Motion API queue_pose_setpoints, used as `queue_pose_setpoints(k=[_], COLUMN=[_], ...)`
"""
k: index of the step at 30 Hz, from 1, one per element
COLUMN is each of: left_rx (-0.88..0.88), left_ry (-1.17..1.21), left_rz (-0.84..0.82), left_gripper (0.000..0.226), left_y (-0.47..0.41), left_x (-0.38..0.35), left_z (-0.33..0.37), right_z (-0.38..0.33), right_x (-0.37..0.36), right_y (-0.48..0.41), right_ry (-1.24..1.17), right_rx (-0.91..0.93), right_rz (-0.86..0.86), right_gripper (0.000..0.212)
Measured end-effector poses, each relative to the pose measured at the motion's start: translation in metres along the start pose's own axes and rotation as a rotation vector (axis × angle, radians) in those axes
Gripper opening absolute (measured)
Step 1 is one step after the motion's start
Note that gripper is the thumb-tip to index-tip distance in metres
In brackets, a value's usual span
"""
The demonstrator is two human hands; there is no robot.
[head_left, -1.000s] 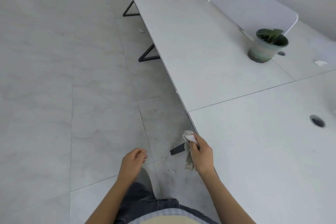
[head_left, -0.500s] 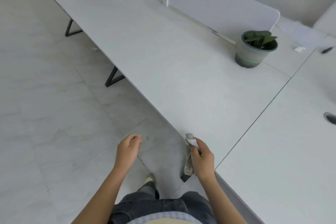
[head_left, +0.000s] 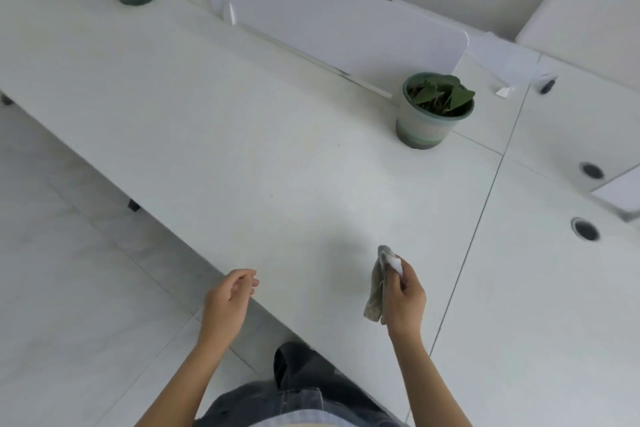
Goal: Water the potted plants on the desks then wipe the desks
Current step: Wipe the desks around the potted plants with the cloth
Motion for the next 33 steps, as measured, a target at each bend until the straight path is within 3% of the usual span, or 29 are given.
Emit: queue_pose_setpoints(k=[3,6,10,14,16,20,27,33], left_rx=[-0.04,-0.167,-0.364,-0.343,-0.3,-0.315,-0.401,-0.398], left_ry=[-0.048,-0.231,-0.599,-0.967,-1.061,-1.111,-1.043,-1.023], left_rz=[0.063,0.004,-0.117,-0.194,-0.206,-0.2,-0.087,-0.081], left_gripper=[0.021,0.026,0.056,0.055,0.058,0.058,0.057,0.056], left_y=[-0.034,-0.069,-0.147,-0.215,-0.225,-0.23,-0.237,-0.238], left_x=[-0.007,-0.027,-0.07,-0.11,-0.117,-0.12,-0.121,-0.123], left_z=[0.016,0.031,0.055,0.061,0.056,0.045,0.037,0.034], right_z=[-0.019,-0.043,-0.062,-0.071,-0.07,-0.032,-0.046,-0.028], right_x=[-0.003,0.011,0.044,0.07,0.075,0.051,0.009,-0.015], right_y=[-0.042,-0.08,-0.154,-0.225,-0.257,-0.294,-0.334,-0.28], right_ry=[-0.03,-0.035,-0.015,0.205,0.407,0.976,0.953,0.927], right_rx=[-0.002,0.033,0.029,0.09,0.086,-0.066,-0.061,0.041], right_rz=[0.062,0.151,0.354,0.473,0.397,0.053,0.121,0.194], right_gripper=[0.028,0.025,0.022,0.03,0.04,0.057,0.047,0.04])
Point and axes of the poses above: each hand's wrist, its own y-axis away from the middle knuckle, its own x-axis out of the back of the hand, z = x × y, the point moved 1 cm from there along -y, towards the middle knuckle, and after that the axes turned 6 degrees about y, right-handed, at the moved point
